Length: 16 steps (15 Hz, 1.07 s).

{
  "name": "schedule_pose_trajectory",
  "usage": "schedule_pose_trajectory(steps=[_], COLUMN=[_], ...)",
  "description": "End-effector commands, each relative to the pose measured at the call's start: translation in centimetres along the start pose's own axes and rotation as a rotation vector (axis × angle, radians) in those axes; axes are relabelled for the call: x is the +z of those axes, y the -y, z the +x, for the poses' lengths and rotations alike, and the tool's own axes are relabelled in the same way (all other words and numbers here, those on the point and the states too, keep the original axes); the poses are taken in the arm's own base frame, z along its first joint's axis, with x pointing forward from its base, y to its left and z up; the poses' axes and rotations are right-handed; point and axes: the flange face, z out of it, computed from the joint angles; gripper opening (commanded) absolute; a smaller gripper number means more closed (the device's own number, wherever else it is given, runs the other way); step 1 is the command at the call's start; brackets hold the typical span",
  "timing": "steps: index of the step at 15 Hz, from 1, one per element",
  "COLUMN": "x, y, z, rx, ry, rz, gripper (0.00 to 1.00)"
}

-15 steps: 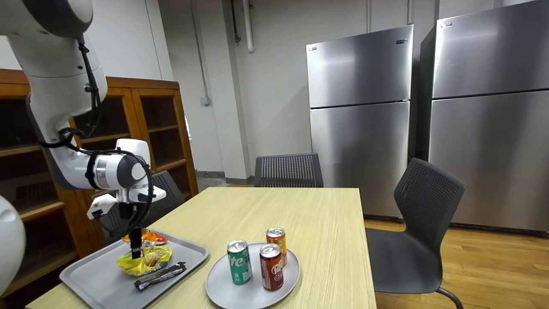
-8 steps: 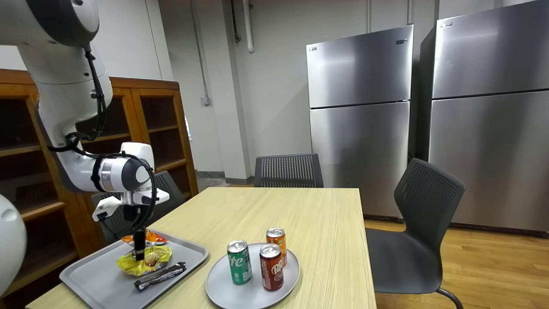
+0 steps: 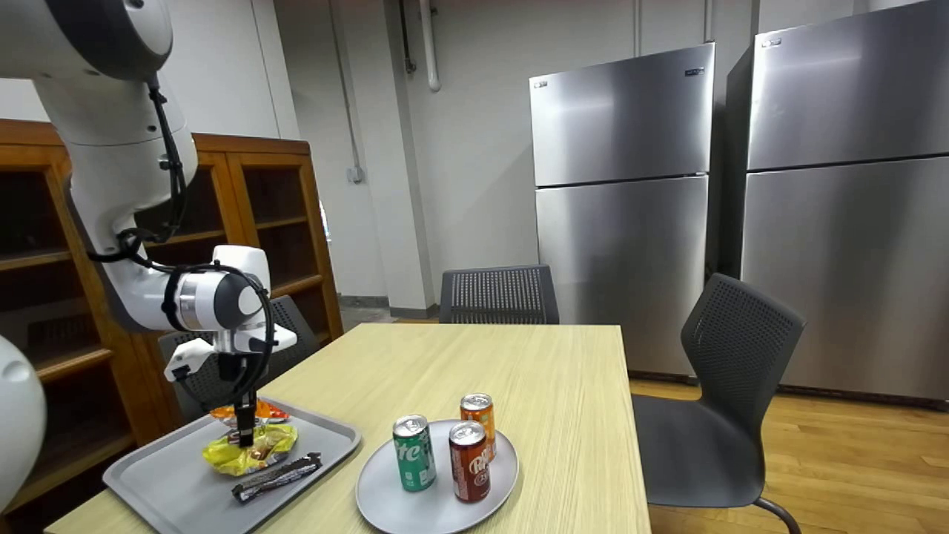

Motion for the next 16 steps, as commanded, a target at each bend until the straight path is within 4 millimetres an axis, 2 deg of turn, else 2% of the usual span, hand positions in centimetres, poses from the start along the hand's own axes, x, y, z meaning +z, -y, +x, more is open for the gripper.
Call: schedule_pose_trajectory(steps=[1,5,10,13,16], x=[-0.6,-1.4,-4.0,-5.5,-6.8], y=[0.4,0.0,0.1,0.1,-0.3], z=[0.0,0.0,0.6,1.7,3.8], rx=[0.017,0.014,0.005,0.008,0.027], ry=[-0.005,-0.014,-0.041,-0.067,-0.108], rz=[-0.012,-0.006,0.027,0.042,0.052], gripper=[0.0,0.0,0.0,0.0,0.0])
